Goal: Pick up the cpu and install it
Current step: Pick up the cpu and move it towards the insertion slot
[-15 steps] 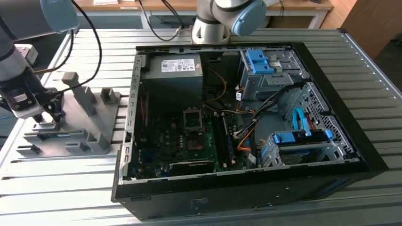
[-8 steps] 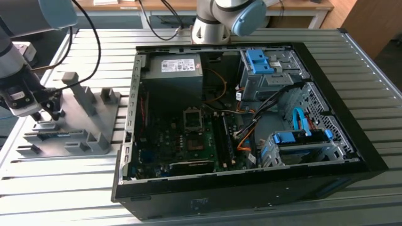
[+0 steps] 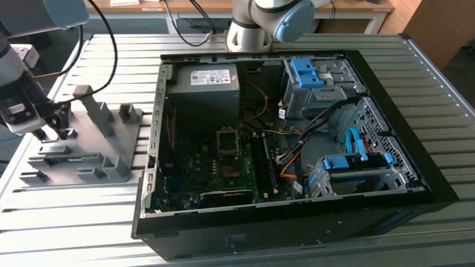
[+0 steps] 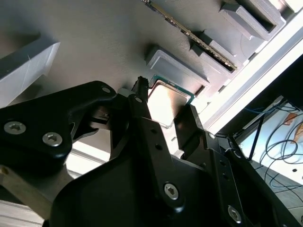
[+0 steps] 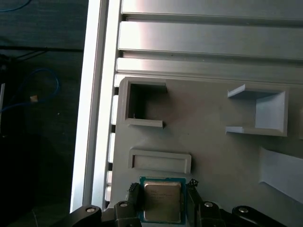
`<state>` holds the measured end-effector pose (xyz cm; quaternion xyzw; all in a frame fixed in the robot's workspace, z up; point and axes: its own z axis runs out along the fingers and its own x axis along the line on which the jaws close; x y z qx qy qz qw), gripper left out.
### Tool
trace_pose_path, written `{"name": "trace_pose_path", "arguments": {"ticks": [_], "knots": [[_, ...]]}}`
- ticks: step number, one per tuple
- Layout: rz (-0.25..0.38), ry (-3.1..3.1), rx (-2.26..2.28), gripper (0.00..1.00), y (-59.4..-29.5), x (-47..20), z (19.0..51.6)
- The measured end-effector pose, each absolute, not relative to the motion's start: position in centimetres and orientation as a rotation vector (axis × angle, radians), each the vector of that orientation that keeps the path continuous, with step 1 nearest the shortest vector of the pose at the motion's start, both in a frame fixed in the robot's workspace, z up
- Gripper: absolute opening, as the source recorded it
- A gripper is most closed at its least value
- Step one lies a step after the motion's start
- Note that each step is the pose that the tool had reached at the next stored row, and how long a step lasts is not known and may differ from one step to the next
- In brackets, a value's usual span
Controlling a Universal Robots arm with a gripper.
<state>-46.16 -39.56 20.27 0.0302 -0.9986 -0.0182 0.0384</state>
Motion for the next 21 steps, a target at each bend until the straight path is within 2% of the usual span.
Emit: {"name": "trace_pose_path", "arguments": {"ticks": [21], "knots": [[-0.056,-3.063,0.093,0.47,-39.6,-46.2,24.2]]}}
